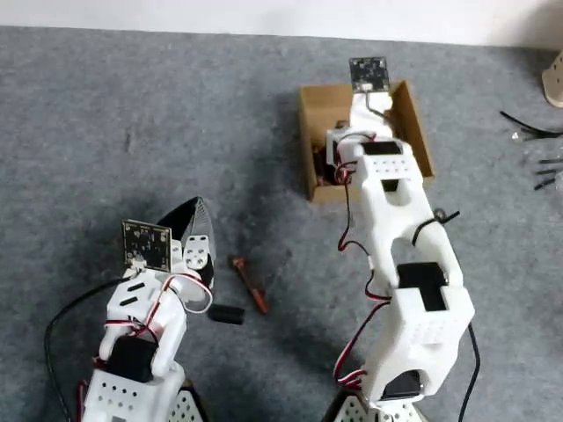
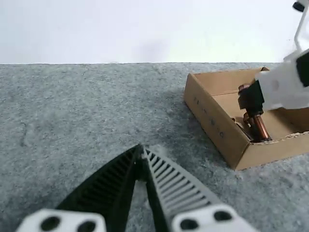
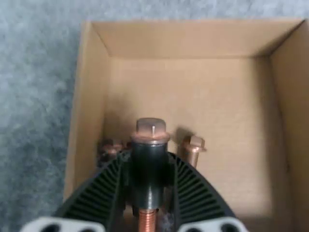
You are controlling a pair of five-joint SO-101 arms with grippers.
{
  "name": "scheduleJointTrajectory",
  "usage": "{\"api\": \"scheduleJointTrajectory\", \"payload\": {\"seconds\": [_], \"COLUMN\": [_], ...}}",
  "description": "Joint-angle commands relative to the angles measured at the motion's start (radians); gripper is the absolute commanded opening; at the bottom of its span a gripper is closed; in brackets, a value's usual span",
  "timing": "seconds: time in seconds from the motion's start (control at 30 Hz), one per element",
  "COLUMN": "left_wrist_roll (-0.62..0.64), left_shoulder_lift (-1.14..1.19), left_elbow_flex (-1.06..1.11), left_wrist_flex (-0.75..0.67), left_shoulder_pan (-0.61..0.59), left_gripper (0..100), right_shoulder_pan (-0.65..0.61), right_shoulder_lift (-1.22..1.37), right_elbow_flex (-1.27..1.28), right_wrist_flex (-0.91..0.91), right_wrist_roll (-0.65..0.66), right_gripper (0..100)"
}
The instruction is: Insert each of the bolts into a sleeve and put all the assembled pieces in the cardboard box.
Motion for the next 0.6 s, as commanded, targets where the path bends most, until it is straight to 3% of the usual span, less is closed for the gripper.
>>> {"api": "scheduleJointTrajectory", "payload": {"seconds": [0.0,0.1,0.33,0.57], "left_wrist_roll": [-0.005,-0.005,-0.005,0.0], "left_shoulder_lift": [-0.005,-0.005,-0.008,-0.01], "left_elbow_flex": [0.019,0.019,0.019,0.019], "left_wrist_flex": [0.005,0.003,0.003,-0.041], "left_shoulder_pan": [-0.008,-0.008,-0.015,-0.16], "left_gripper": [1,1,1,1], "right_shoulder_pan": [0.012,0.01,0.01,-0.088], "right_shoulder_lift": [-0.018,-0.018,-0.022,-0.213], "right_elbow_flex": [-0.062,-0.062,-0.068,-0.039], "right_wrist_flex": [0.039,0.073,0.186,0.352], "right_wrist_roll": [-0.003,-0.002,-0.002,-0.002], "right_gripper": [13.5,20.6,21.3,21.3]}}
